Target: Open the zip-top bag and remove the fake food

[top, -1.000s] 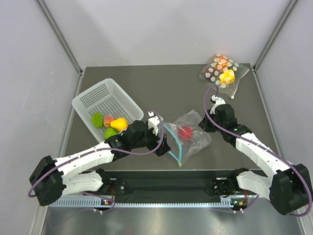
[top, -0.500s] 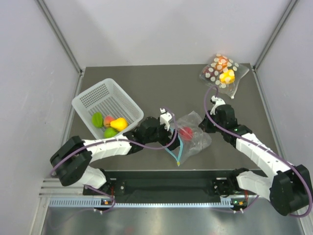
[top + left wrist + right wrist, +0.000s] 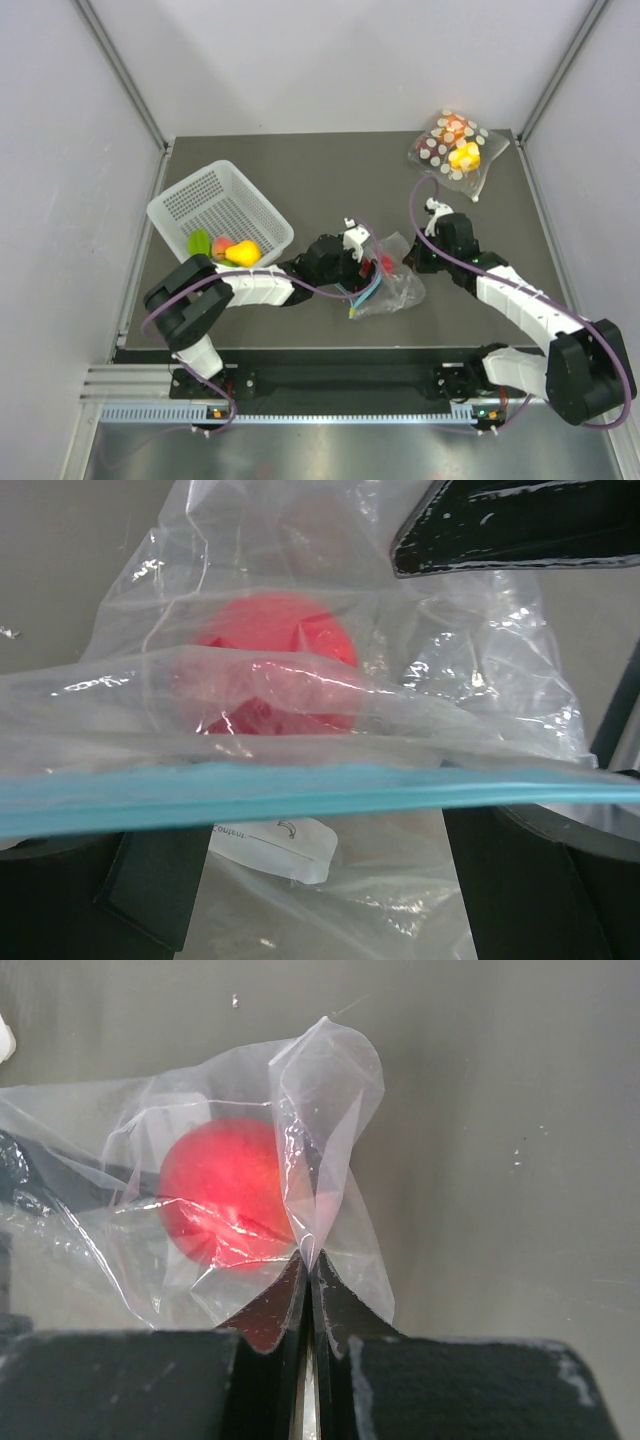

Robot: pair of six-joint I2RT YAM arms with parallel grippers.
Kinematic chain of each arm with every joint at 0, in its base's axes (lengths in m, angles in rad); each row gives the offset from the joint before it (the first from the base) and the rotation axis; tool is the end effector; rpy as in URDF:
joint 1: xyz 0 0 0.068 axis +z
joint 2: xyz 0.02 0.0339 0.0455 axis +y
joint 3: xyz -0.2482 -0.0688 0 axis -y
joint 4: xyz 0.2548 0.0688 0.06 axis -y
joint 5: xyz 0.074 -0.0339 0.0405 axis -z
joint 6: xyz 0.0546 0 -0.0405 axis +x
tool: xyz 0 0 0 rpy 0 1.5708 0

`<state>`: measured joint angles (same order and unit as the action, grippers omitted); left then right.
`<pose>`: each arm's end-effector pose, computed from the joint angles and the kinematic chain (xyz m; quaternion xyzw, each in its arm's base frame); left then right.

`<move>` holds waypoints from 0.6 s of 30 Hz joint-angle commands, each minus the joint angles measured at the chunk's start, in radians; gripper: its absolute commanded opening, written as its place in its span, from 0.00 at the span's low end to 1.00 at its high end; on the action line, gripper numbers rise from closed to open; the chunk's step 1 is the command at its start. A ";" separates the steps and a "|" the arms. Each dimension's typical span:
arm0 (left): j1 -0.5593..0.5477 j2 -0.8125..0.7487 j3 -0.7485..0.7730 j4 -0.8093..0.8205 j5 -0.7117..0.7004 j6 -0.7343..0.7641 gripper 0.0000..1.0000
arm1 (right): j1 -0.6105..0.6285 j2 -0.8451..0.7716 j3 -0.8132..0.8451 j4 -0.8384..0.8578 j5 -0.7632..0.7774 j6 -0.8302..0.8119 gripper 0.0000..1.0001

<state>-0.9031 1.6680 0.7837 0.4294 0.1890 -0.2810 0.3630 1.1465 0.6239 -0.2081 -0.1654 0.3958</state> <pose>0.2190 -0.2943 0.1454 0.3060 0.7887 -0.3606 0.3927 0.2434 0.1021 0.1792 -0.0188 0.9104 0.2206 0.3496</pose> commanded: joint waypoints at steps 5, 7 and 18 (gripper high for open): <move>-0.003 0.055 0.049 0.130 -0.046 0.051 0.96 | -0.007 0.018 0.025 0.058 -0.037 0.002 0.00; -0.003 0.073 0.055 0.146 -0.057 0.058 0.97 | -0.007 0.025 0.023 0.061 -0.045 0.003 0.00; -0.003 0.180 0.118 0.212 -0.037 0.094 0.99 | -0.007 0.051 0.017 0.068 -0.079 0.000 0.00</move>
<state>-0.9031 1.8263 0.8619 0.5377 0.1360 -0.2062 0.3622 1.1801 0.6239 -0.1844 -0.2089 0.3950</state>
